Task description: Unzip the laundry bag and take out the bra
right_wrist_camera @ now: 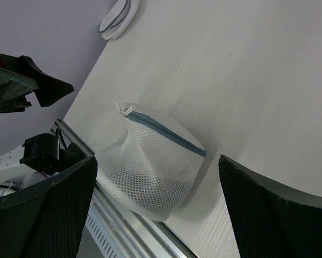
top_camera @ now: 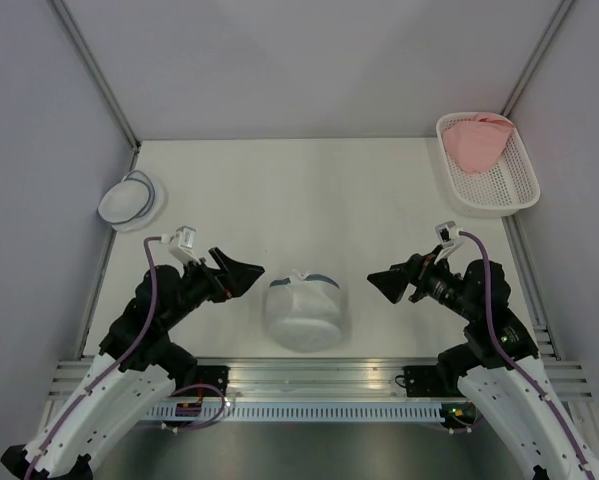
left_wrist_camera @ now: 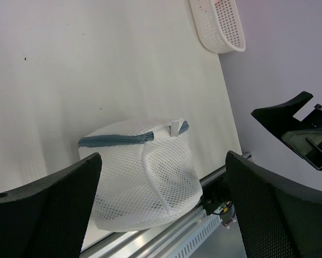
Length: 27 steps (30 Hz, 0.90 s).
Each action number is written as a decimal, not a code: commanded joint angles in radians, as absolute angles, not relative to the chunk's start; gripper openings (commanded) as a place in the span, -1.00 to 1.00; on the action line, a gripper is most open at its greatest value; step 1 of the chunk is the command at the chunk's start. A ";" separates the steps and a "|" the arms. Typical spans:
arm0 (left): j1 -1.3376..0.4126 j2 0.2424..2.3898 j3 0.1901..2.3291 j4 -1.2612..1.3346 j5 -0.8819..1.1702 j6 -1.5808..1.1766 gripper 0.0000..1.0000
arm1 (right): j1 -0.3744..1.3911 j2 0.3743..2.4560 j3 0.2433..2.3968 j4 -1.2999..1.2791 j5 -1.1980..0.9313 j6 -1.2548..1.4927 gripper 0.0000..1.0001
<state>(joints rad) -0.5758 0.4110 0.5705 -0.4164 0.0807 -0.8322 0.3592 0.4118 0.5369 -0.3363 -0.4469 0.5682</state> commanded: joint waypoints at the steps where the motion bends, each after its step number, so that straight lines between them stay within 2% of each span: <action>1: -0.578 0.428 0.598 -0.430 0.040 -0.860 0.99 | 0.364 0.414 0.528 -0.313 -0.459 0.558 0.96; 11: -0.580 0.643 0.584 -0.405 0.219 -1.189 0.99 | 0.362 0.402 0.517 -0.353 -0.413 0.537 0.96; 20: -0.577 0.686 0.548 -0.403 0.111 -1.431 0.99 | 0.362 0.371 0.523 -0.416 -0.371 0.497 0.96; 27: -0.571 0.794 0.496 -0.309 0.176 -1.601 0.99 | 0.362 0.364 0.523 -0.428 -0.348 0.489 0.96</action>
<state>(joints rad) -0.5755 0.7368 0.5213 -0.3946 0.1352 -1.4590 0.3592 0.3759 0.5194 -0.4187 -0.3744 0.5011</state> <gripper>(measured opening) 0.993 0.979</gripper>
